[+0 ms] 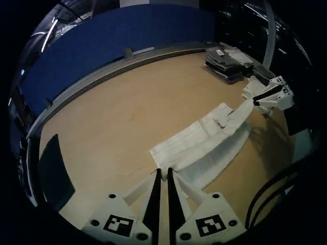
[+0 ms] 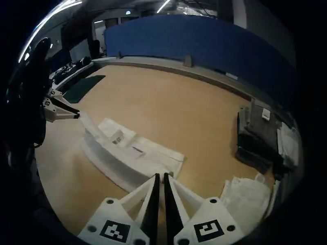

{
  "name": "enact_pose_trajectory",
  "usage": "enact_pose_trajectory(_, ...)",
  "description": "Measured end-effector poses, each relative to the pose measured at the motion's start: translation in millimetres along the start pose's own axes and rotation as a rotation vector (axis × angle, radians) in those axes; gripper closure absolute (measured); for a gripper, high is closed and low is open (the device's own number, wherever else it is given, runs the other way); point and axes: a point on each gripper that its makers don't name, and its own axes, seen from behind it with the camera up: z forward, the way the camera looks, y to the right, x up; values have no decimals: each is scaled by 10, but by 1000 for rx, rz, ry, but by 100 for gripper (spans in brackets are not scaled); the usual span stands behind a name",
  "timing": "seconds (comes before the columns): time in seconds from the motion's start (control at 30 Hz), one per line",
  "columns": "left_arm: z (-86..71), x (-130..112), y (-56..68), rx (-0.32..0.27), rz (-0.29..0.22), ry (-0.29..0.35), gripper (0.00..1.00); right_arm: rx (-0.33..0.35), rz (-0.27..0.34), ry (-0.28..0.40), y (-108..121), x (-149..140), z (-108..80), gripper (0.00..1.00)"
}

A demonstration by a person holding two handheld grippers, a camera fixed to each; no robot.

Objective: Fold towel

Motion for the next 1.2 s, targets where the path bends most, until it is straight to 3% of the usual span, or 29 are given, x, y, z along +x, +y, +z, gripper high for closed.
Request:
enact_pose_trajectory(0.37,342,-27,-84,5,8,-16,90,-23,13,-44,97,-81,282,93)
enact_pose_trajectory(0.93,501,-75,-153,16,6,-36,86,-37,33,-59,174,-103,436,93)
enact_pose_trajectory(1.13,541,-63,-196,29,-3,-35,83,-59,31,-70,222,-101,480,88)
enact_pose_trajectory(1.2,550,-58,-212,32,-10,-33,69,-71,27,-75,248,-102,488,86)
